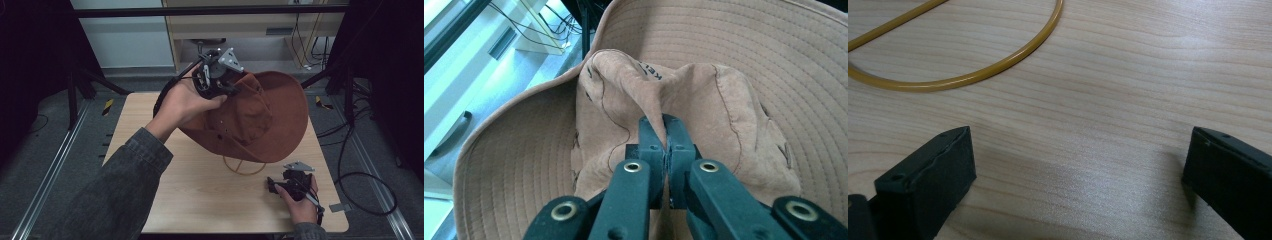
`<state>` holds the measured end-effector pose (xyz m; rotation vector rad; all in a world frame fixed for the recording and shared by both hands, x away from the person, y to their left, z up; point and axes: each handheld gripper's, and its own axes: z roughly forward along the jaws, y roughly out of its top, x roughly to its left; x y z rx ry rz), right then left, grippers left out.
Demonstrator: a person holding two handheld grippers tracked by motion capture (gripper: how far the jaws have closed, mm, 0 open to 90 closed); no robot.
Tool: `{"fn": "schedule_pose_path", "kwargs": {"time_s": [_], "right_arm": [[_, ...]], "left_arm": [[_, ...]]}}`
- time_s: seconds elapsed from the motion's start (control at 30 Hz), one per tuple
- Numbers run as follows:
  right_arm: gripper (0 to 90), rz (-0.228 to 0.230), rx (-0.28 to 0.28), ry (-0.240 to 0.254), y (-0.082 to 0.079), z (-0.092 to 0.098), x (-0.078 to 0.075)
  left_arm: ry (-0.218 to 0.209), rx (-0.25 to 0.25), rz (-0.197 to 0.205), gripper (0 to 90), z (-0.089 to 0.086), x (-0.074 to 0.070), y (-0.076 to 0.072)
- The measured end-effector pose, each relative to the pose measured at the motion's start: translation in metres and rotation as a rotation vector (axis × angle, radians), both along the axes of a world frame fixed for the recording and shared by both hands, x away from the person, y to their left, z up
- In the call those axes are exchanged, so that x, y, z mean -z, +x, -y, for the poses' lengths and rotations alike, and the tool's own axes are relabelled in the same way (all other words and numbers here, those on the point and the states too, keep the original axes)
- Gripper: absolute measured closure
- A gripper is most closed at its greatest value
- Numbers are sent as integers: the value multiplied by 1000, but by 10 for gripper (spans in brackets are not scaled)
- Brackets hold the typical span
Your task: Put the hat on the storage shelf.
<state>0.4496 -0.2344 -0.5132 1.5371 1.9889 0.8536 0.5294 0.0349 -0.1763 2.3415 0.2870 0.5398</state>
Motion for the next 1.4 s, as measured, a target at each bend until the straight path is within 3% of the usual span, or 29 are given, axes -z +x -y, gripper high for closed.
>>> {"fn": "schedule_pose_path", "kwargs": {"time_s": [0.5, 1.4], "right_arm": [[4, 7, -10, -12, 0, 1, 0], [4, 9, -6, -16, 0, 1, 0]], "left_arm": [[15, 15, -8, 885, 15, 8, 3], [45, 19, -41, 884, 41, 29, 21]]}}
